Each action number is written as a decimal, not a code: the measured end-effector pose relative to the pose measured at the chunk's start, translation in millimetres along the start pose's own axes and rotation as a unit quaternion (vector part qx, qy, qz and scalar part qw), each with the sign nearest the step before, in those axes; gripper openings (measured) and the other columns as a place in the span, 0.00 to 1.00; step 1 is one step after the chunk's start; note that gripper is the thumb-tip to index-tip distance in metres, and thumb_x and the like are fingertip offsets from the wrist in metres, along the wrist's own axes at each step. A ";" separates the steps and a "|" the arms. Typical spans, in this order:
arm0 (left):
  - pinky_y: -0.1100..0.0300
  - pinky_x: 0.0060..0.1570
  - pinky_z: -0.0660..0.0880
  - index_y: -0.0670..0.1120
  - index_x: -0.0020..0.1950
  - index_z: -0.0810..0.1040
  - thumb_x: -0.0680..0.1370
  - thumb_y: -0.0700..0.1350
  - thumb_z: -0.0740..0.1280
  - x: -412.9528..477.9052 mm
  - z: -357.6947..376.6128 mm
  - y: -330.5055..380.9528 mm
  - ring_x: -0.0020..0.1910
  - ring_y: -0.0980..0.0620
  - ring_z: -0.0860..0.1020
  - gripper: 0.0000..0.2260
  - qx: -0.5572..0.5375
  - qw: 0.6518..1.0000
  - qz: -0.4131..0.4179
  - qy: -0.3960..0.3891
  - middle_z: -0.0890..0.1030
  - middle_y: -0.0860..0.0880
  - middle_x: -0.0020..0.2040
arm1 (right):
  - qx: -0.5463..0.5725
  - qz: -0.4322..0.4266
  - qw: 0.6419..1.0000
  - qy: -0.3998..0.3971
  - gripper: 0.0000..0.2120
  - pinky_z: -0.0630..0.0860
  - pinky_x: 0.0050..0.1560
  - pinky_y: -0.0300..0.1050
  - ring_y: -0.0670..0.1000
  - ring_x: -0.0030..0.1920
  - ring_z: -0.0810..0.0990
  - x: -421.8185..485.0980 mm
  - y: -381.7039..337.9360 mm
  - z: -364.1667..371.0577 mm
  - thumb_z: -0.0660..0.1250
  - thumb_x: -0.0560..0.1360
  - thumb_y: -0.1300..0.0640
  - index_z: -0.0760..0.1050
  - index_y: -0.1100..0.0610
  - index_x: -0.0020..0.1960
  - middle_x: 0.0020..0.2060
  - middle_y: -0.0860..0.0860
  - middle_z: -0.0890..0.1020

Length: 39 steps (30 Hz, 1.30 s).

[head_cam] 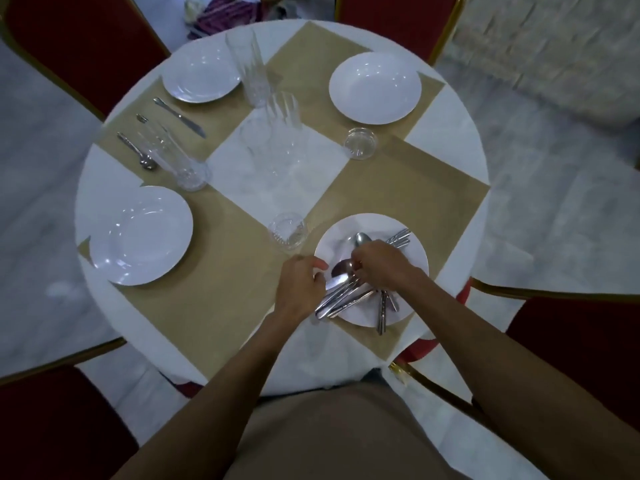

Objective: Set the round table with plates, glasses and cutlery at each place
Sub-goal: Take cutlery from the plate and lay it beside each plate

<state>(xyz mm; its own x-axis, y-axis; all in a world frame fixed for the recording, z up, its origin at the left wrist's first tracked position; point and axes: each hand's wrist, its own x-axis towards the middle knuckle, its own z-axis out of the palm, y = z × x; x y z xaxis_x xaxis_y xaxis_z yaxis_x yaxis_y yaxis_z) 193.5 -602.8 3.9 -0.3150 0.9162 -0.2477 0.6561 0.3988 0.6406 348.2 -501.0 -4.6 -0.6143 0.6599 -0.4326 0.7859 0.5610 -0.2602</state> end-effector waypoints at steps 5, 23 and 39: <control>0.72 0.48 0.67 0.45 0.51 0.84 0.74 0.35 0.65 -8.7 -1.0 4.5 0.45 0.55 0.78 0.11 -0.021 0.998 -0.044 0.038 0.83 0.47 0.49 | -0.009 -0.039 0.999 -0.037 0.06 0.70 0.41 0.44 0.57 0.49 0.81 4.6 4.4 -9.2 0.68 0.76 0.58 0.83 0.55 0.51 0.53 0.56 0.77; 0.60 0.51 0.78 0.49 0.65 0.76 0.78 0.47 0.69 -25.3 -45.1 -12.4 0.53 0.54 0.79 0.16 -0.170 0.962 -0.179 0.115 0.80 0.53 0.57 | 0.267 -0.126 0.947 0.127 0.02 0.68 0.43 0.40 0.44 0.40 0.76 19.5 -65.2 -43.6 0.71 0.74 0.54 0.82 0.51 0.46 0.39 0.43 0.79; 0.55 0.44 0.80 0.60 0.46 0.81 0.75 0.47 0.72 -79.2 -111.9 -157.3 0.37 0.58 0.82 0.06 -0.193 0.943 -0.246 0.114 0.84 0.57 0.38 | 0.687 0.131 0.714 -0.031 0.03 0.79 0.35 0.46 0.49 0.33 0.81 62.9 -218.6 29.4 0.68 0.78 0.61 0.76 0.57 0.45 0.40 0.55 0.83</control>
<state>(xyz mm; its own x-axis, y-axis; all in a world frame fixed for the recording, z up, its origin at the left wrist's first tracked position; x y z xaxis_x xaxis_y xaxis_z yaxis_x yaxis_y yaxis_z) 38.5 -742.5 4.1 -0.6844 0.5748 -0.4485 0.1080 0.6884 0.7173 139.9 -596.8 -0.3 -0.4632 0.6050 -0.6476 0.2260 -0.6260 -0.7464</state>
